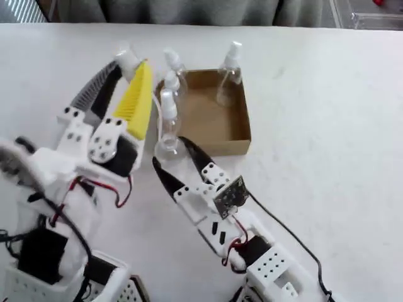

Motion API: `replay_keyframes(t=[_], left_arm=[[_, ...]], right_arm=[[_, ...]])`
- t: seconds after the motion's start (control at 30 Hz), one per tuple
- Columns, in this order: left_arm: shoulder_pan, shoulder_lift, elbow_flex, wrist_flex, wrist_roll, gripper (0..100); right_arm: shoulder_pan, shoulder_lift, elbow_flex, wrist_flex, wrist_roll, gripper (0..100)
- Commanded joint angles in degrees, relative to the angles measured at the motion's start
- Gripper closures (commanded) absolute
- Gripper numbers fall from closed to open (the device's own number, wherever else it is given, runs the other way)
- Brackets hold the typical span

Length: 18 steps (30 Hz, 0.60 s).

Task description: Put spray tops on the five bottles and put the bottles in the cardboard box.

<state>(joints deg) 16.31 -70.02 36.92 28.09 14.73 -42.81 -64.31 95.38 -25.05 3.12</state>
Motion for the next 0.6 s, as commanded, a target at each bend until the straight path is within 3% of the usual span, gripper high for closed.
replay_keyframes(t=[0.0, 0.33, 0.57], left_arm=[[-0.7, -0.5, -0.1, -2.3, 1.1, 98], [-0.7, -0.5, 0.6, -2.7, 1.1, 98], [0.0, -0.5, 7.6, -10.4, 4.1, 98]], right_arm=[[0.6, 0.2, 1.1, -0.6, -0.4, 98.0], [0.3, -0.2, 1.1, 1.2, -0.4, 98.0], [0.2, -0.1, 1.1, 1.3, -0.4, 98.0]])
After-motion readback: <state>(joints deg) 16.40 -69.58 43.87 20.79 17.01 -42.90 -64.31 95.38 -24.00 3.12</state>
